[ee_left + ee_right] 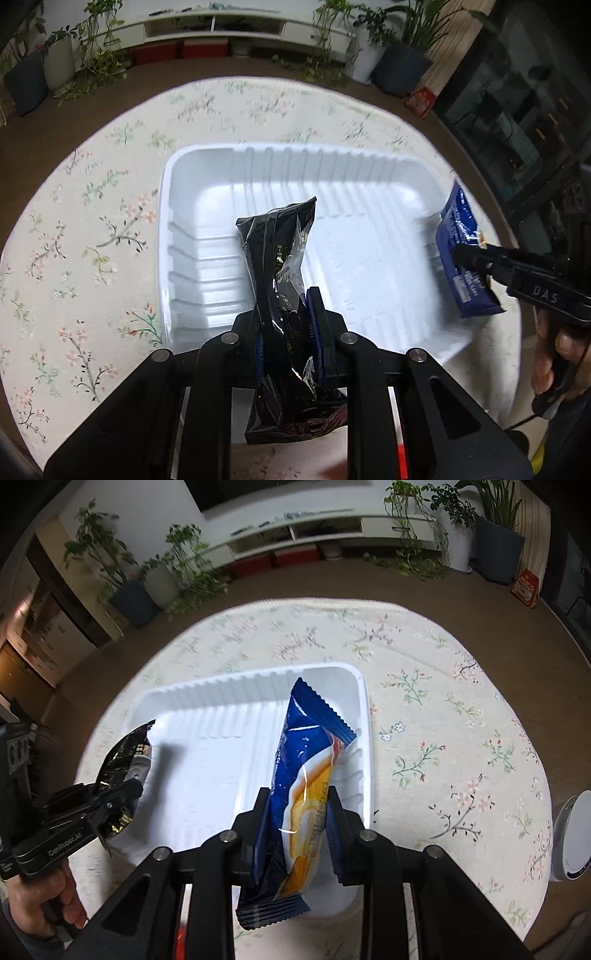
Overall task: Organize snacks
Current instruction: 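Lower the black bag and blue wafer bar into the white tray and release both, then grasp the white pouch with the left gripper while the right gripper grasps the blue chip bag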
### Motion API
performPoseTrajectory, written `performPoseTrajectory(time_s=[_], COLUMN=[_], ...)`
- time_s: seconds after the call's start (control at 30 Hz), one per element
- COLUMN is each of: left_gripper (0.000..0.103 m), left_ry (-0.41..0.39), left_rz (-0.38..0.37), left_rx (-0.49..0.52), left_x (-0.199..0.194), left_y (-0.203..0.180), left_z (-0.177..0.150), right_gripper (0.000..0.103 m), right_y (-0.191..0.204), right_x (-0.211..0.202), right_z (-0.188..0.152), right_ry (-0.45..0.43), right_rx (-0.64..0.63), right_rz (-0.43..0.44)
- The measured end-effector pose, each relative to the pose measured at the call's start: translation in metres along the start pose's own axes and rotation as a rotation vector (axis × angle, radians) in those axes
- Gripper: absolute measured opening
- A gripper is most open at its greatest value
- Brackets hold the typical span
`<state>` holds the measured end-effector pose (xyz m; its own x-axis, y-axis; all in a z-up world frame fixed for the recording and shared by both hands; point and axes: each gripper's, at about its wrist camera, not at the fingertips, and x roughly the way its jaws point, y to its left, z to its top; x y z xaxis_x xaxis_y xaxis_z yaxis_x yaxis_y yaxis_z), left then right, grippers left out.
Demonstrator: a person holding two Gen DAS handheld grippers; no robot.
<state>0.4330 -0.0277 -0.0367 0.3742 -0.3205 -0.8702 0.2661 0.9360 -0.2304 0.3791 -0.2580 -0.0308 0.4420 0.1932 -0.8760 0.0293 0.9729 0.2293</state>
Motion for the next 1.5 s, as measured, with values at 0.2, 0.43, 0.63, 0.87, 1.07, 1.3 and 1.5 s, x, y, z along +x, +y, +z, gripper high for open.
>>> performPoseTrajectory(time_s=[0.2,0.43,0.63,0.87,1.07,1.3,1.5], left_gripper=[0.018,0.047,0.076,0.103,0.103,0.102,0.102], left_ry=[-0.01,-0.042,-0.135,-0.441,-0.361,-0.288,-0.28], left_rz=[0.026,0.044,0.014,0.007,0.012,0.022,0.036], left_rx=[0.014,0.001,0.005,0.07,-0.144,-0.189,-0.024], left_x=[0.015,0.007,-0.038,-0.143,-0.178,-0.176,-0.167], left_y=[0.004,0.008,0.004,-0.003,0.026,0.016,-0.016], left_z=[-0.007,-0.007,-0.009,-0.08,-0.164,-0.254,-0.296], right_gripper=[0.03,0.038,0.057,0.086,0.095,0.094,0.093], right_y=[0.003,0.005,0.001,-0.009,-0.026,-0.039,-0.013], right_x=[0.021,0.023,0.003,-0.09,-0.163,-0.176,-0.164], right_z=[-0.004,-0.006,-0.006,-0.035,-0.114,-0.218,-0.277], right_ry=[0.027,0.032,-0.006,-0.213,-0.35,-0.308,-0.258], right_rx=[-0.026,-0.017,-0.003,0.045,0.104,0.236,0.177], right_rz=[-0.02,-0.04,-0.039,0.128,0.338,0.382,0.322])
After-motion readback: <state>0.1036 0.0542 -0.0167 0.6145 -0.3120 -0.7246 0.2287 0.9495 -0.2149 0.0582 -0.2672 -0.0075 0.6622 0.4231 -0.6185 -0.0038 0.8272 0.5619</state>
